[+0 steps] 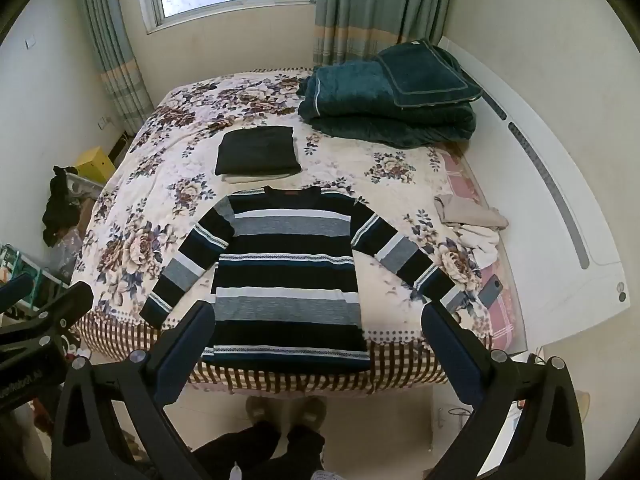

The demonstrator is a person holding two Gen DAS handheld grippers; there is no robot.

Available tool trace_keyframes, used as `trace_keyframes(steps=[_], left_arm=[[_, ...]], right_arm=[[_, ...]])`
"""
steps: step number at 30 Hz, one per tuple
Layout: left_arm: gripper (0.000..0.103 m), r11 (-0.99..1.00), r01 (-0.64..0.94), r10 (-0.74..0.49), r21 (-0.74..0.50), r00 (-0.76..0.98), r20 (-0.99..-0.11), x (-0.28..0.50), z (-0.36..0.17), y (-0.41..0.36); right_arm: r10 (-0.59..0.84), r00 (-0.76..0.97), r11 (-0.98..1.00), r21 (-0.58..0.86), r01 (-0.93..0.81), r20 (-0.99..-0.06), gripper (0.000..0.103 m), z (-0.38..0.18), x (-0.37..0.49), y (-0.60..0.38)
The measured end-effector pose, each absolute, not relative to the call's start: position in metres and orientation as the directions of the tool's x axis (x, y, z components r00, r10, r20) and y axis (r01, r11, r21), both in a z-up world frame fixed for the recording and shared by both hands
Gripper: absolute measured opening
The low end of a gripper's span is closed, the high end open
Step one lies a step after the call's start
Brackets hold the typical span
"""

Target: Fold small clothes

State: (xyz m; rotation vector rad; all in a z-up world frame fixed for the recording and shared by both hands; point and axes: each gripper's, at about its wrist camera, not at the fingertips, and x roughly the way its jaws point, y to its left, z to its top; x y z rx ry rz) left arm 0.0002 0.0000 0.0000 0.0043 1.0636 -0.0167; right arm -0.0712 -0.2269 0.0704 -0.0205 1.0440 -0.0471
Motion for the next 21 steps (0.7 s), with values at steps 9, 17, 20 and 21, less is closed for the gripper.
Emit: trace_keyframes(steps=[9,17,20,21], left_arm=[[0.103,1.0,0.011,-0.013,-0.009,0.489,-0.872,-0.0003,0.0043,0.0024],[0.103,1.0,0.012,-0.009,-0.003,0.488,-0.873,0.0001,0.0034,-0.0029],[0.103,1.0,0.01,-0.005,0.0,0.487,-0.874,0.0007,0.0035,-0.0044],[0.103,1.0,0.01,-0.004,0.001,0.487,-0.874,0.0007,0.0035,-0.0047]], right_arm=[[-0.06,0.507,0.998,-0.051,0.031,-0.86,0.103,0.0712,-0.0724,-0.2279],[-0.061,0.51,0.998,-0.052,0.031,-0.858,0.103,0.0734,-0.0723,-0.2279],[-0.058,0.507,0.998,-0.049,0.031,-0.86,0.103,0.072,-0.0713,-0.229],[-0.057,0.507,0.998,-0.049,0.03,-0.86,0.103,0.0723,-0.0713,-0.2289]])
